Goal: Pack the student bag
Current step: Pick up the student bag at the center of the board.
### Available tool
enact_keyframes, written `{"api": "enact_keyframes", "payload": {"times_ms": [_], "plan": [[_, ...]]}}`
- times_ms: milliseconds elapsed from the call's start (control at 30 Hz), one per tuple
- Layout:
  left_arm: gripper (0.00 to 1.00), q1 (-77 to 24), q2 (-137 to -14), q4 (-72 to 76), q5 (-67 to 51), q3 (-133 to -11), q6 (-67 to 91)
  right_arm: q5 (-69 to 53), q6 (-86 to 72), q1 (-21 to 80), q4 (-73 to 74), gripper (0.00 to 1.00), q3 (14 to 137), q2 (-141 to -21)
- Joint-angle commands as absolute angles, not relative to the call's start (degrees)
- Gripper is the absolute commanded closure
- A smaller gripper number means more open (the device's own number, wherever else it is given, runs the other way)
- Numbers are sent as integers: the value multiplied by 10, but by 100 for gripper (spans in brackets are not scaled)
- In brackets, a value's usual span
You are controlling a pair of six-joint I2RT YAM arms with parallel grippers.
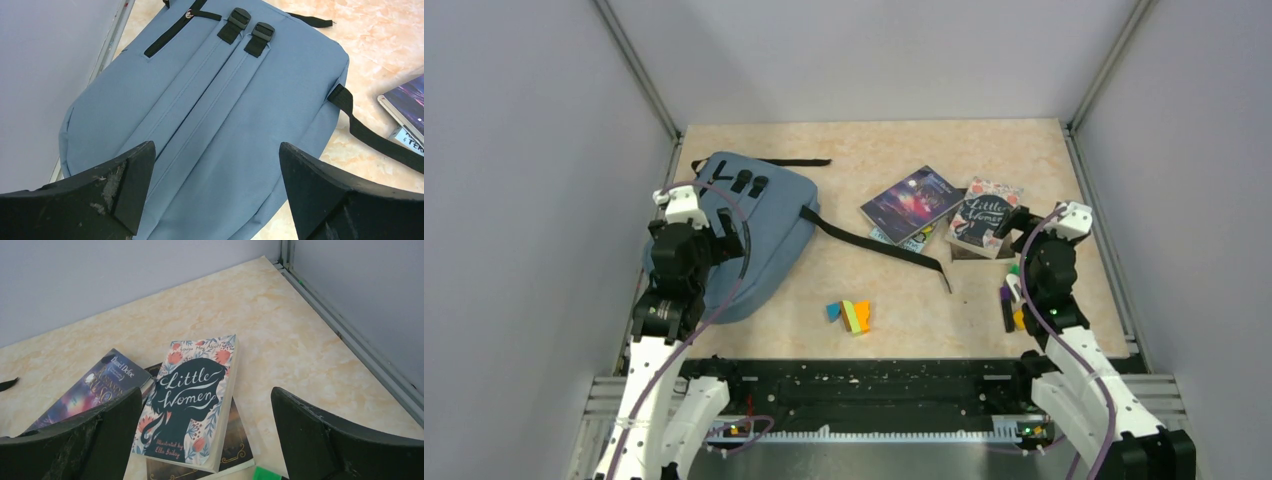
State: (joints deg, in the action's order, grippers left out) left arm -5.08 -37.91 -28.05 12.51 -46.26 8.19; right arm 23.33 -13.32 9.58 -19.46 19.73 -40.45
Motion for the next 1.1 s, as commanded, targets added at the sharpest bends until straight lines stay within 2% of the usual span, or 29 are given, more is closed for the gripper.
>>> {"api": "enact_keyframes", "payload": {"times_ms": [0,267,467,567,733,967,1067], "plan": [[2,-51,-376,-245,135,-468,100,242,-141,100,-198,1,227,-412],[2,-51,-388,-248,113,-462,95,225,-136,100,-199,1,222,-399],[2,-38,-424,-269,91,-473,118,124,-113,101,-218,1,212,-390],[2,-7,-448,-279,71,-478,136,71,-102,100,-210,1,222,-407],[2,107,-468,-282,34,-480,182,48,-104,100,-187,1,240,-433],[2,174,-452,-311,169,-464,238,15,-104,101,-182,1,254,-461],[2,212,-450,-333,156,-449,272,15,-106,100,-183,1,256,-465]]}}
